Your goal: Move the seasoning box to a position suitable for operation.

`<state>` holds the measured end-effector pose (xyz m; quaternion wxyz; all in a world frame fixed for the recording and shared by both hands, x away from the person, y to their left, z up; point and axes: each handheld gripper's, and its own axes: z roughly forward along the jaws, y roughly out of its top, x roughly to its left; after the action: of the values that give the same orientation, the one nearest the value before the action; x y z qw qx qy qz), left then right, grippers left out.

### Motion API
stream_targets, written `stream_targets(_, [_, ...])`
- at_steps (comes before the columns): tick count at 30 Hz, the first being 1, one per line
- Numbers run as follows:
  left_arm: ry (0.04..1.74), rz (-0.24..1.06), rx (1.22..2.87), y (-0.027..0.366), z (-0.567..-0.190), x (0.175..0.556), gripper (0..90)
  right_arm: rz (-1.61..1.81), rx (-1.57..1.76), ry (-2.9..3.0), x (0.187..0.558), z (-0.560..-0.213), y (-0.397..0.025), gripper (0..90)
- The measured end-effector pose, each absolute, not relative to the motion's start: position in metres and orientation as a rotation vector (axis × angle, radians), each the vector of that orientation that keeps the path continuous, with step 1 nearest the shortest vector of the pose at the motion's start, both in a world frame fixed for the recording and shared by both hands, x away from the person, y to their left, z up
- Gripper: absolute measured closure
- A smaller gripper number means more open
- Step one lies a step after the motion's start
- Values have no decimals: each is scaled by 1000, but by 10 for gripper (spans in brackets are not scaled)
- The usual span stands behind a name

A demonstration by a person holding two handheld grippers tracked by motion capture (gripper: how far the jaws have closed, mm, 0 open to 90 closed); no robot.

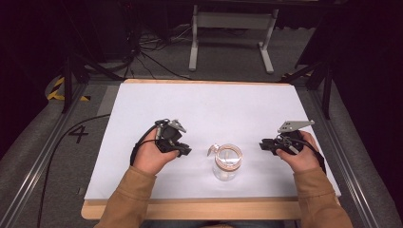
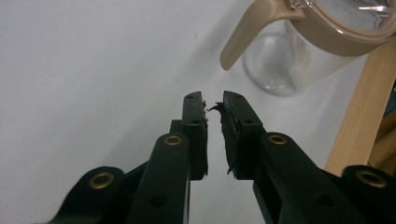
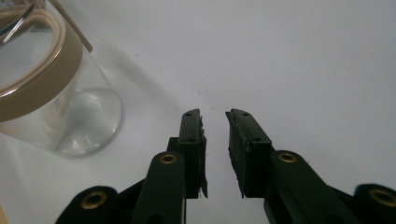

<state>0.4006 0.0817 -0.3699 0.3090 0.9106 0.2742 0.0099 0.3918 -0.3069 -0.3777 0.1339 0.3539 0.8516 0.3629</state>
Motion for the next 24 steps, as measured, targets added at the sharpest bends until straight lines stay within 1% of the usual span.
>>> stream_targets(3, [680,8,2454,71,-374,402,813,1037,1024,2481,390,-380,-307,752])
stream_targets(7, [673,8,2451,60,-379,403,830,1027,1021,2490,387,-382,-307,751])
stream_targets(14, [655,51,2432,47,-384,405,853,1010,1019,2504,383,-386,-305,744])
stream_targets(19, [631,33,2457,36,-389,405,864,996,1012,2515,379,-387,-304,742])
stream_targets(24, [627,31,2468,34,-391,407,867,995,1010,2519,378,-388,-304,742])
